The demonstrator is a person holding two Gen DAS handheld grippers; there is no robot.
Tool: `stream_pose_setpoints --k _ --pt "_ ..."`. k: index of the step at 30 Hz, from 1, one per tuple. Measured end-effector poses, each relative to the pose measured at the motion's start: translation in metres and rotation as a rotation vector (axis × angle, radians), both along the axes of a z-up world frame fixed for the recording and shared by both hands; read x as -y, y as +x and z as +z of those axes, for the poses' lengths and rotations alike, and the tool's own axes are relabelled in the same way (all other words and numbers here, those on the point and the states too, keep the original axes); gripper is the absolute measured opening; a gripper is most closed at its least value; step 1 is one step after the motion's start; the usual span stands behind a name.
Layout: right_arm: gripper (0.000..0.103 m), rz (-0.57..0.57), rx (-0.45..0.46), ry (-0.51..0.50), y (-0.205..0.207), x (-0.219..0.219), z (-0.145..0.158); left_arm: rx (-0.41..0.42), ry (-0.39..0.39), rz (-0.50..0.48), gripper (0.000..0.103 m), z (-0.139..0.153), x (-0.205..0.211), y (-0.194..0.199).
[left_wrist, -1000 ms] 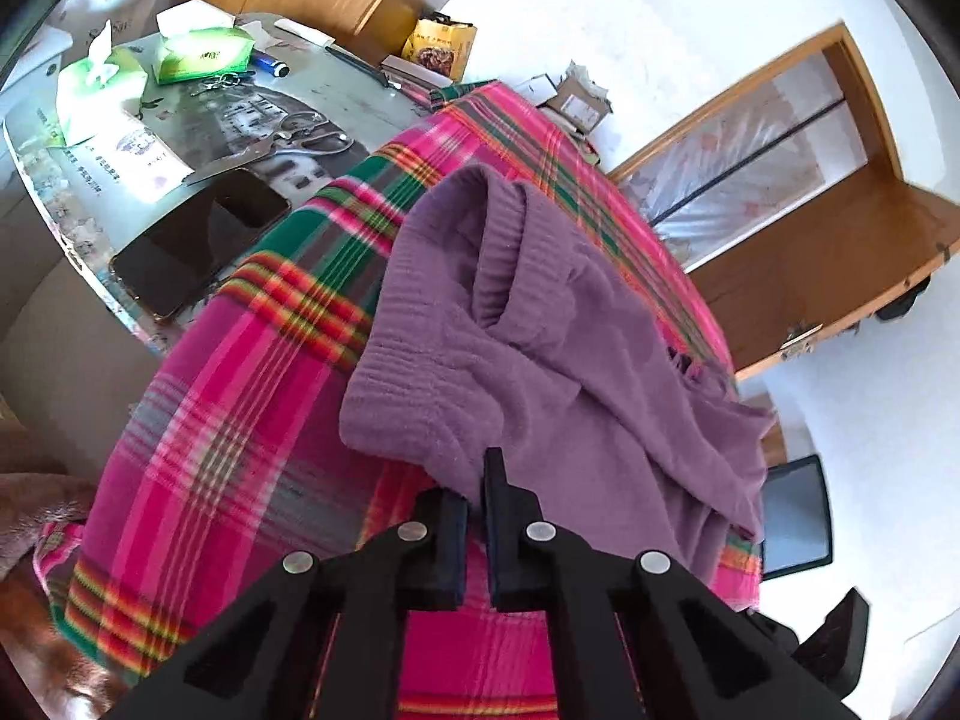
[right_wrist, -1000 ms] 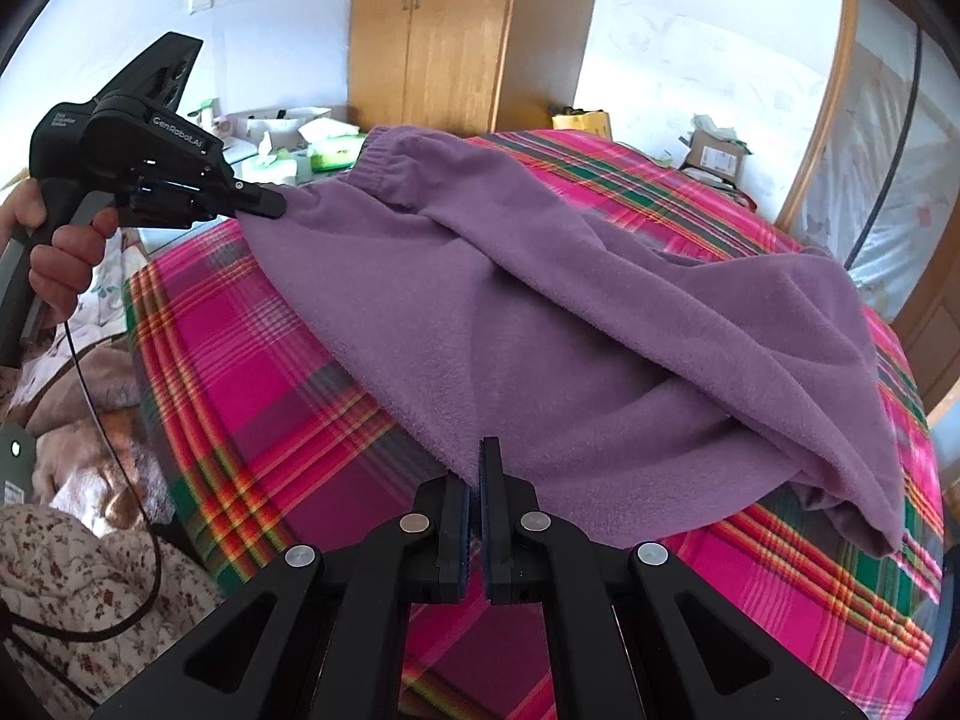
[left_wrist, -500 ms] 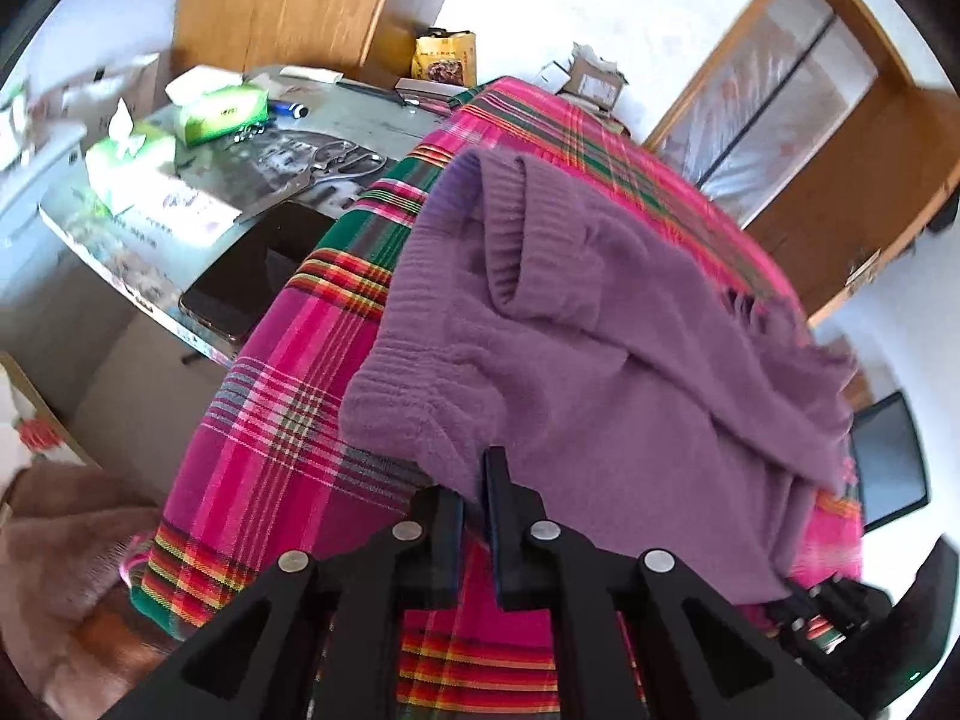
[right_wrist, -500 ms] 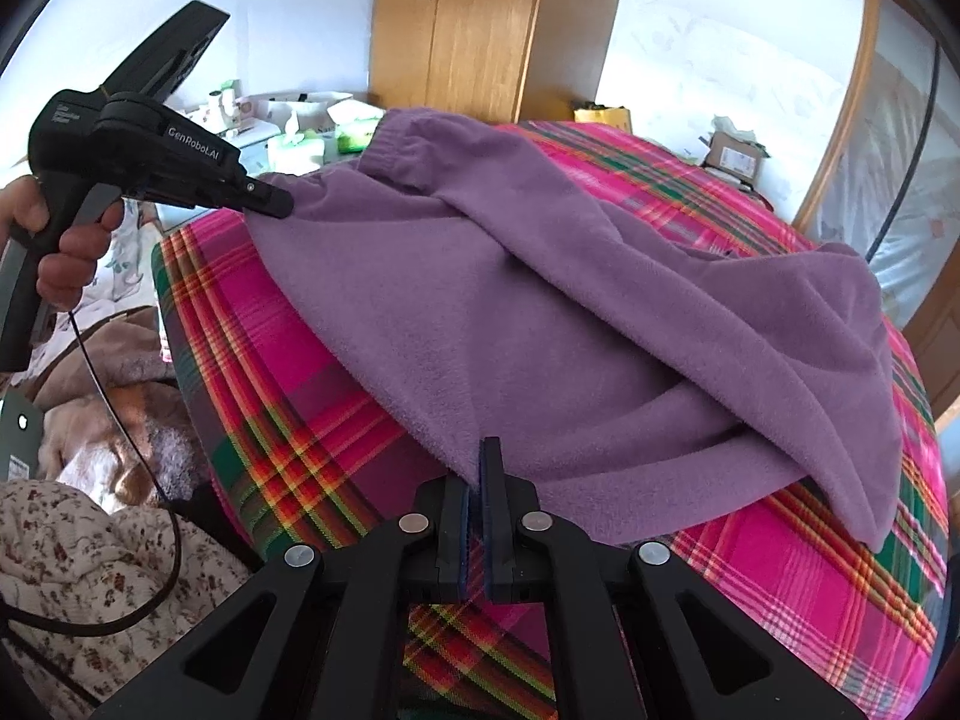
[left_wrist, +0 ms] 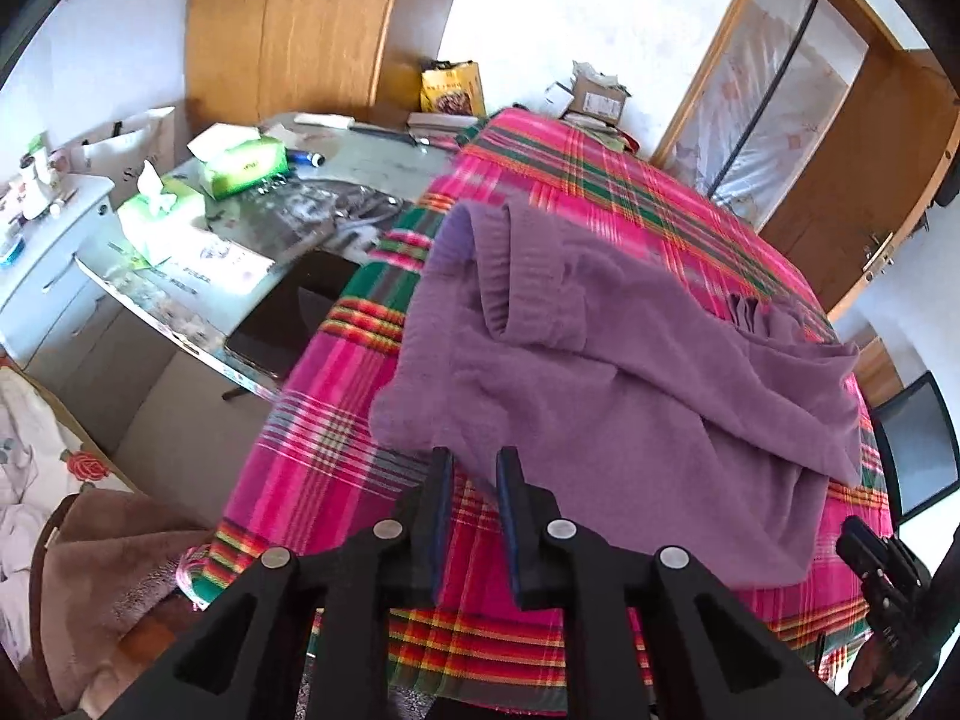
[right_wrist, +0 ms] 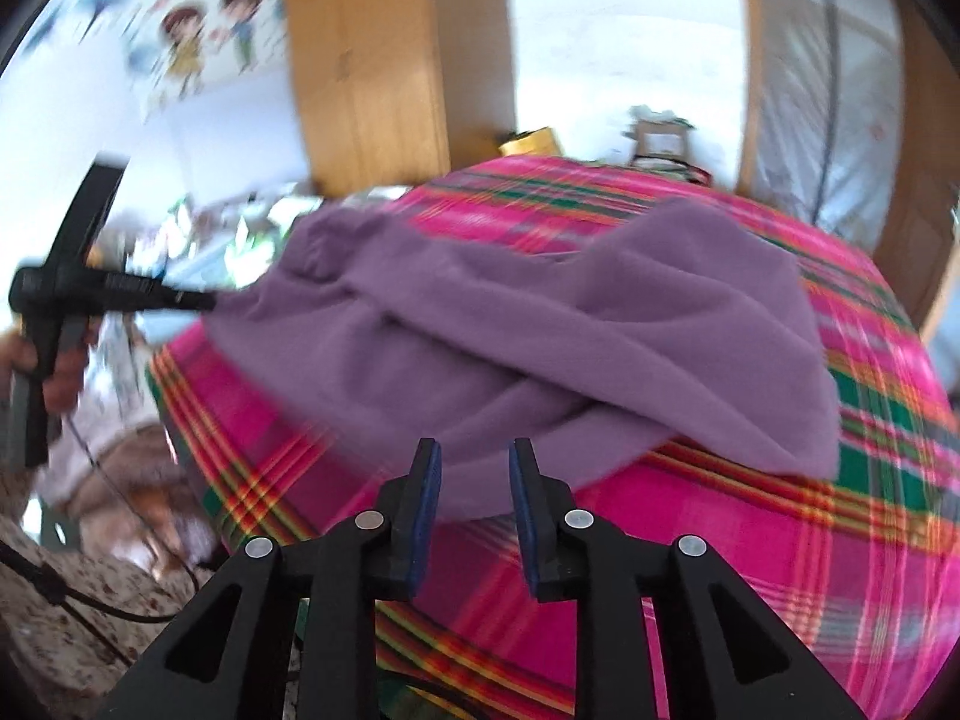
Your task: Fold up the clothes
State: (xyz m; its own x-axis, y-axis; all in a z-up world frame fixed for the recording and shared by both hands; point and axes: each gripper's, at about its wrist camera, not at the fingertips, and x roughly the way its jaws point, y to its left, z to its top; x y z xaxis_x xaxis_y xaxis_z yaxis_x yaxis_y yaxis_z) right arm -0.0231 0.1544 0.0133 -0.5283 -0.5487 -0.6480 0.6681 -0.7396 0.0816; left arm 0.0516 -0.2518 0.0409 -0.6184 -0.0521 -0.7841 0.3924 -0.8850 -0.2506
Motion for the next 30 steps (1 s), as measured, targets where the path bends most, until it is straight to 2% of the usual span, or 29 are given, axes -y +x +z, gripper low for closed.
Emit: stream_pose_setpoints --k 2,5,7,9,13,16,22,30 --pt "0.024 -0.064 0.001 -0.015 -0.008 -0.019 0.002 -0.019 -0.034 0.017 0.015 0.010 -0.002 0.003" --pt "0.025 -0.168 0.011 -0.020 -0.024 -0.043 0.005 -0.053 -0.045 0.010 0.019 0.023 -0.008 0.003" --pt "0.025 -0.233 0.027 -0.046 -0.036 -0.061 0.005 -0.082 -0.064 -0.035 0.024 0.030 -0.020 -0.004" --pt "0.031 -0.282 0.050 -0.078 -0.047 -0.077 0.007 -0.096 -0.070 -0.104 0.024 0.034 -0.038 -0.017" --pt "0.039 -0.367 0.095 -0.153 -0.066 -0.103 0.008 -0.084 -0.039 -0.246 0.025 0.034 -0.075 -0.051" --pt "0.040 -0.408 0.153 -0.227 -0.078 -0.121 0.006 -0.079 -0.040 -0.358 0.025 0.033 -0.108 -0.076" --pt "0.040 -0.448 0.204 -0.261 -0.100 -0.132 0.002 -0.058 -0.036 -0.534 0.025 0.028 -0.170 -0.116" --pt "0.043 -0.430 0.254 -0.288 -0.128 -0.135 -0.003 -0.050 0.026 -0.625 0.025 0.023 -0.199 -0.144"
